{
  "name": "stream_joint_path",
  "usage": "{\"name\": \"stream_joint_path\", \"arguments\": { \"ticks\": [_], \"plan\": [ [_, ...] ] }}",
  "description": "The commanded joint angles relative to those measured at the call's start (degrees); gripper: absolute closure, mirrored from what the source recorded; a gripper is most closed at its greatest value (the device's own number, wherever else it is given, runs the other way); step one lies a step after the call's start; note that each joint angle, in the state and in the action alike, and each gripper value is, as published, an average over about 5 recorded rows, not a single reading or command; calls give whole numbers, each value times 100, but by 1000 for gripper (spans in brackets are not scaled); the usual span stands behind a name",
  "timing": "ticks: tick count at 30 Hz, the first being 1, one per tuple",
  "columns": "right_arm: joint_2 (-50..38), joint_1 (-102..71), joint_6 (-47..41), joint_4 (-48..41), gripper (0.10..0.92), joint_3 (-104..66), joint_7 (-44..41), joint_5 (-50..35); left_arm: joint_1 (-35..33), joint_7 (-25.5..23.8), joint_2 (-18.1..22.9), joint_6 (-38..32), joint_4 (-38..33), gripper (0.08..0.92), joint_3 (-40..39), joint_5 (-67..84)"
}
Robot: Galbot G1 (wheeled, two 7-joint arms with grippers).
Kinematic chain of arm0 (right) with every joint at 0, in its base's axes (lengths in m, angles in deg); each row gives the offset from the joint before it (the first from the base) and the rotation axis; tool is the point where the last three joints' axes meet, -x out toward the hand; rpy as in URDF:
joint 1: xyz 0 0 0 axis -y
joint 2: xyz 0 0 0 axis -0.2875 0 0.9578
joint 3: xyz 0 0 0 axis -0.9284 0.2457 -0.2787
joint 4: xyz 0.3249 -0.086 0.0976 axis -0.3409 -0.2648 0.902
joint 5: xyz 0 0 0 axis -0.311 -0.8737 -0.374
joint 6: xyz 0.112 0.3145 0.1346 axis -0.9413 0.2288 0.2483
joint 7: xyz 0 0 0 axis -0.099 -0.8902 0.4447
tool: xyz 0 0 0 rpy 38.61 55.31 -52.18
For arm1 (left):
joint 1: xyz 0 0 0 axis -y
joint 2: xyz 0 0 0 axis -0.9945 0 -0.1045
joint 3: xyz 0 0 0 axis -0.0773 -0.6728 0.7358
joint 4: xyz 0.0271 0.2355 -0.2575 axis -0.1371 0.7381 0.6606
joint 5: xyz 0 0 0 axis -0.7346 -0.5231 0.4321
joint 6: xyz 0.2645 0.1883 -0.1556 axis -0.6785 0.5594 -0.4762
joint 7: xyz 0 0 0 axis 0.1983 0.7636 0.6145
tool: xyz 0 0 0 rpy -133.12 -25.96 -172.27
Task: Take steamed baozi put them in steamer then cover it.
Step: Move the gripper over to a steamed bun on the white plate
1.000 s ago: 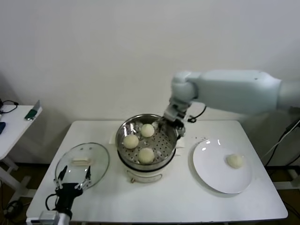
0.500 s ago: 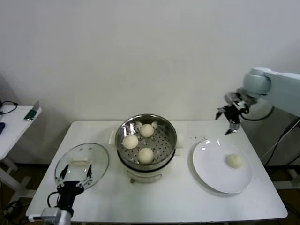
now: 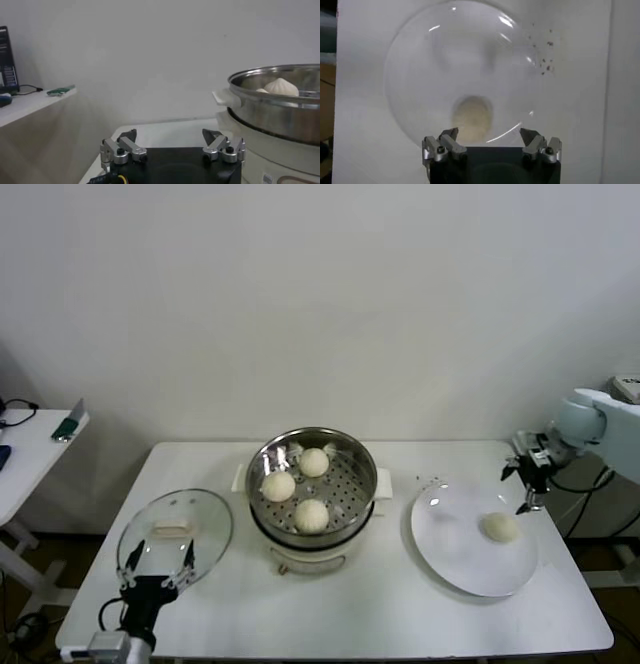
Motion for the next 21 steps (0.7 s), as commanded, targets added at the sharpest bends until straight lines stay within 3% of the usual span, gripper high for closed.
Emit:
{"name": "stream_joint_path", "arguments": {
  "ticks": [1,21],
  "plan": [
    [-208,-1002,-81,-148,203,-714,29,368,-7,2,1,-4,-4,177,-1,-13],
    [314,-1613,-68,-727,203,-1364,192,669,-77,-2,-3,-2,-55,177,4,-68]
  ]
}}
